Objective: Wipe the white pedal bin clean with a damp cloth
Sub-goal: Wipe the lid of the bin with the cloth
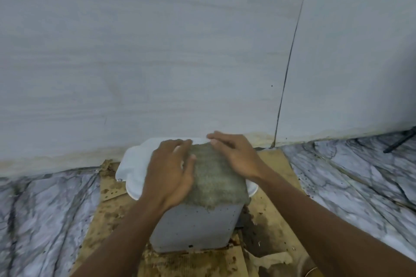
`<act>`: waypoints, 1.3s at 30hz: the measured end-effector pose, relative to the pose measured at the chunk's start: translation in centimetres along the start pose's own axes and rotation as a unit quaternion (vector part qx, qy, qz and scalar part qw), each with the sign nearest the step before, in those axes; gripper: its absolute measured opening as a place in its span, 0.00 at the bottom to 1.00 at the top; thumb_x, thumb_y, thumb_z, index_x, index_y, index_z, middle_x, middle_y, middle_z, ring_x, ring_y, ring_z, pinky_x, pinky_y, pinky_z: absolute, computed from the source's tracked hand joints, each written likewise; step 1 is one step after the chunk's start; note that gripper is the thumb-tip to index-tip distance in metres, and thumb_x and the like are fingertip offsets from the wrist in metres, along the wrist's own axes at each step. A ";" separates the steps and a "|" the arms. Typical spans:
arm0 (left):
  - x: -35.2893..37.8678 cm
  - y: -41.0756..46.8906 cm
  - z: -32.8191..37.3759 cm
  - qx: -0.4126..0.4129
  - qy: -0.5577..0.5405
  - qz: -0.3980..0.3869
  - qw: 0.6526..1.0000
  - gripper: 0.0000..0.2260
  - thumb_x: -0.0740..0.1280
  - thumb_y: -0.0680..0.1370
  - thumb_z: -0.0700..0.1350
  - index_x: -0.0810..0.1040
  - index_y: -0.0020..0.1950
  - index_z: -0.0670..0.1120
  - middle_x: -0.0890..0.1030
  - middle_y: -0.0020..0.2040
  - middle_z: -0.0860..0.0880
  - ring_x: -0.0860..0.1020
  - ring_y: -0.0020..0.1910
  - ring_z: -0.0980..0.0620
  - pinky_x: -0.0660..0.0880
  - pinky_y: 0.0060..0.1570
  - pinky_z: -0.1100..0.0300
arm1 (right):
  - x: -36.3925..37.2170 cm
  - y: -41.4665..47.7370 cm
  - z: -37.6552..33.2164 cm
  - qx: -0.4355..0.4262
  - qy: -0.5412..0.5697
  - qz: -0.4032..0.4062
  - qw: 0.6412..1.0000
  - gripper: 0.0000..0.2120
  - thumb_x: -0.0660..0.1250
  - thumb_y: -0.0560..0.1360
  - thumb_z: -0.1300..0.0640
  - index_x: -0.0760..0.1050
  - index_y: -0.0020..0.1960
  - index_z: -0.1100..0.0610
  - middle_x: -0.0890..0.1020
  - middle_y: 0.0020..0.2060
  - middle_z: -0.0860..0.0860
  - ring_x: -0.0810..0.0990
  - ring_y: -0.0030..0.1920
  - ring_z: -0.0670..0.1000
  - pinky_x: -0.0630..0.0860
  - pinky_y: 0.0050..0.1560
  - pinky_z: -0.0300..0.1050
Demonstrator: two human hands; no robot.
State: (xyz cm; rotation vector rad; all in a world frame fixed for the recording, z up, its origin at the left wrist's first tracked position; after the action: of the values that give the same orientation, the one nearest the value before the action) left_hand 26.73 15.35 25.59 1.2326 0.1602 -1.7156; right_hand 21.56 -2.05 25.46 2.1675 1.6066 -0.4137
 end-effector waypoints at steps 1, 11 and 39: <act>0.8 -0.1 1.3 0.026 0.016 -0.030 0.999 0.24 0.55 0.82 0.56 0.69 0.76 0.50 0.71 0.74 0.48 0.64 0.74 0.49 0.57 0.73 0.54 | -1.3 0.2 0.5 -0.001 -0.018 0.040 0.999 0.14 0.64 0.82 0.49 0.78 0.67 0.47 0.68 0.77 0.49 0.62 0.78 0.48 0.60 0.76 0.49; 4.0 -2.0 0.9 0.095 0.181 -0.125 0.971 0.29 0.39 0.82 0.66 0.45 0.82 0.58 0.47 0.83 0.52 0.42 0.81 0.54 0.38 0.79 0.53 | -1.8 -0.9 5.1 0.007 -0.187 -0.036 0.982 0.25 0.53 0.85 0.47 0.54 0.81 0.45 0.53 0.81 0.44 0.48 0.80 0.42 0.48 0.81 0.50; 0.7 -7.6 -0.5 0.121 0.209 -0.073 0.968 0.30 0.46 0.83 0.64 0.65 0.79 0.49 0.65 0.79 0.44 0.60 0.79 0.45 0.53 0.76 0.40 | -0.2 -6.5 4.4 -0.080 -0.335 -0.052 0.937 0.36 0.35 0.77 0.32 0.47 0.81 0.44 0.44 0.80 0.41 0.38 0.79 0.39 0.36 0.80 0.45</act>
State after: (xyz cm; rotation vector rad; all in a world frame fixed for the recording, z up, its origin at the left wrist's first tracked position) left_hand 21.25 19.09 21.74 1.7974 0.3037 -1.6110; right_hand 15.34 -2.80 20.74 1.5717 1.3009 -0.9051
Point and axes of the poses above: each hand's wrist, its own y-axis towards the middle knuckle, its own x-axis out of the palm, z = x × y, the point moved 5 cm from there along y, towards the middle knuckle
